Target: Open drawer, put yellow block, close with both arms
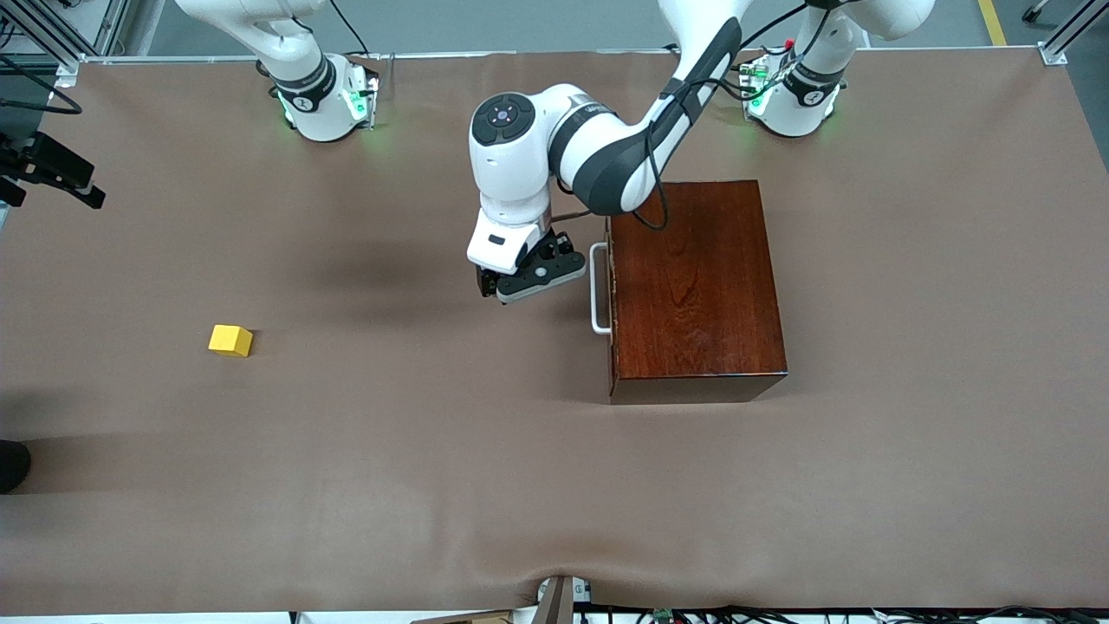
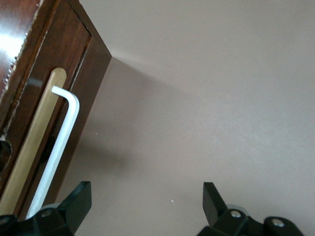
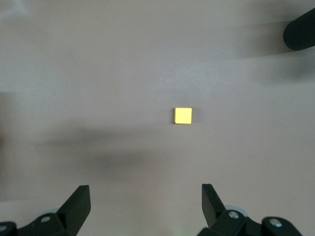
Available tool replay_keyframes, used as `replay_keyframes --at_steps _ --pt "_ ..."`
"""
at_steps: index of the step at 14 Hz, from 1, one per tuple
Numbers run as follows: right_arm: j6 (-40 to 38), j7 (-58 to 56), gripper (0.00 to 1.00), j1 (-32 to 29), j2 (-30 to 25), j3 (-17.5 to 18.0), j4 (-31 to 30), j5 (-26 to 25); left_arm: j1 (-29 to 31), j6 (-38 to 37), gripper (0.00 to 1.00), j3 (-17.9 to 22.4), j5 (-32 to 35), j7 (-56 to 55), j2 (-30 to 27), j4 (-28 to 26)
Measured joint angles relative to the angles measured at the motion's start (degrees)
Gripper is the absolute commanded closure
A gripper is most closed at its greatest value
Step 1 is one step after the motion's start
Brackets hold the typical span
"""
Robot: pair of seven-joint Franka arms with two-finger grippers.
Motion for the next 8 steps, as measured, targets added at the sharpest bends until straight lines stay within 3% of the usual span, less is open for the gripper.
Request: replay_keyframes --at_steps 8 --pt "0.0 0.0 0.0 0.0 0.01 -0.05 0.0 0.0 -0.97 -2.53 0.0 0.03 3.76 0.38 1.03 -0.23"
